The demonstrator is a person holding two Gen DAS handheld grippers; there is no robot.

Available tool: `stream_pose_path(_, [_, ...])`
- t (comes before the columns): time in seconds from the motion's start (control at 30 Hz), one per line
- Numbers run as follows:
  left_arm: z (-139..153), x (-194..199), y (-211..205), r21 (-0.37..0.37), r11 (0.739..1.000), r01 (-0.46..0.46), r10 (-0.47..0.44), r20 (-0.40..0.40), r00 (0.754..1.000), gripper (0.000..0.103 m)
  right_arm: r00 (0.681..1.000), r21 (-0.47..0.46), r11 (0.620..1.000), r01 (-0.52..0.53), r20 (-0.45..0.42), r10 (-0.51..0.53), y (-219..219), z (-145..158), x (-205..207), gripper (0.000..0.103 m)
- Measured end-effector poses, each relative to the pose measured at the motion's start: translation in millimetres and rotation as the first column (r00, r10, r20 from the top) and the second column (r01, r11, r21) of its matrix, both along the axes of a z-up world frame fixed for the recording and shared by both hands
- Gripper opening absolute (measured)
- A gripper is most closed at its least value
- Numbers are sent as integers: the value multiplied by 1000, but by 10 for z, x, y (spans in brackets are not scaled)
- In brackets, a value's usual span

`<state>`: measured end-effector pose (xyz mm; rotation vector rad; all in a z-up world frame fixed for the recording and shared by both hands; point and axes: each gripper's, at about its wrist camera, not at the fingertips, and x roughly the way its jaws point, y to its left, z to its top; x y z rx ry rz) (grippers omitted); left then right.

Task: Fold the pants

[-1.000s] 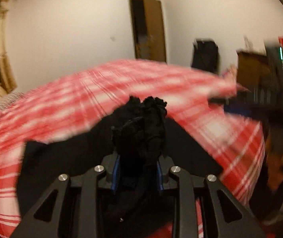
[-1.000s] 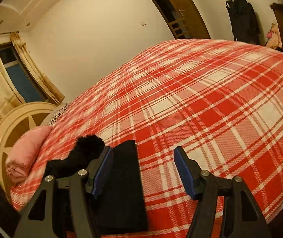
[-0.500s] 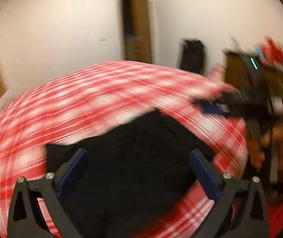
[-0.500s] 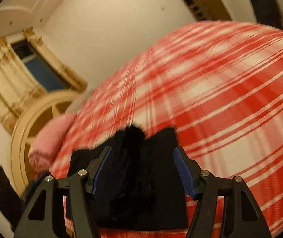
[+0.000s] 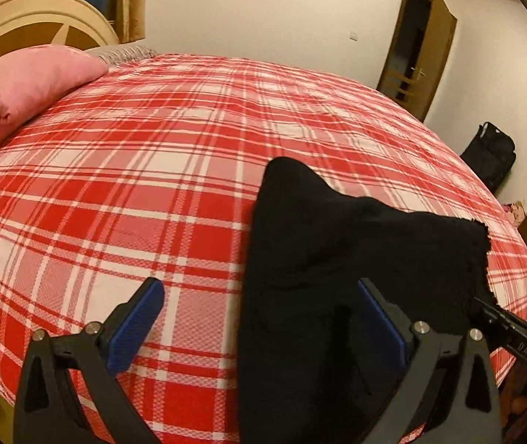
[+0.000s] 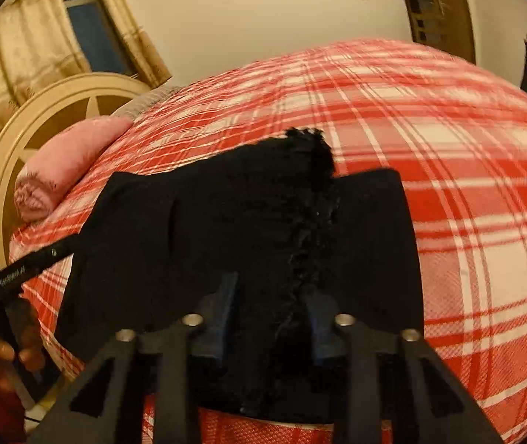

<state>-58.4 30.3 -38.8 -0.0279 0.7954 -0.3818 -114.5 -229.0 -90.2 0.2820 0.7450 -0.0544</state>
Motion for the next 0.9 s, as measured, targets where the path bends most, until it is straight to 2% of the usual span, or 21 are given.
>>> stream_pose_path(0.1, [70, -15, 69, -7, 1000, -25, 25, 12, 1000, 103, 997, -42, 998, -50, 48, 52, 42, 227, -59, 20])
stream_pose_path(0.23, [142, 47, 93, -24, 999, -47, 48, 20, 999, 103, 995, -108, 993, -57, 81, 66, -32, 477, -217, 18])
stream_pose_path(0.3, [153, 68, 54, -17, 999, -40, 41, 28, 999, 103, 998, -131, 991, -31, 52, 38, -170, 427, -272, 18])
stream_pose_path(0.4, [118, 61, -62, 14, 1000, -20, 19, 38, 999, 103, 1000, -48, 999, -12, -18, 11, -391, 99, -259, 19])
stream_pose_path(0.47, [27, 64, -179, 45, 999, -18, 17, 25, 1000, 103, 1000, -40, 999, 17, -13, -17, -456, -98, -249, 27])
stream_pose_path(0.57, [-138, 57, -334, 96, 995, -13, 12, 14, 1000, 103, 999, 41, 998, 48, 1, -48, -565, -140, -264, 30])
stream_pose_path(0.63, [-260, 47, -423, 168, 985, -24, 22, 18, 1000, 103, 999, 59, 997, 42, -10, -41, -595, -134, -262, 32])
stream_pose_path(0.67, [-310, 51, -446, 178, 984, -20, 19, 9, 1000, 103, 999, 59, 998, 37, -16, -36, -590, -119, -264, 36])
stream_pose_path(0.77, [-322, 82, -421, 151, 988, -17, 18, -6, 1000, 103, 999, 57, 997, 45, -17, -44, -592, 12, -318, 38])
stream_pose_path(0.8, [-321, 88, -417, 151, 988, -17, 19, -8, 1000, 103, 999, 47, 997, 54, 1, -54, -593, 78, -334, 38])
stream_pose_path(0.9, [-326, 87, -410, 151, 988, -16, 17, -9, 1000, 103, 987, -60, 990, 124, 110, -117, -532, 387, -438, 38])
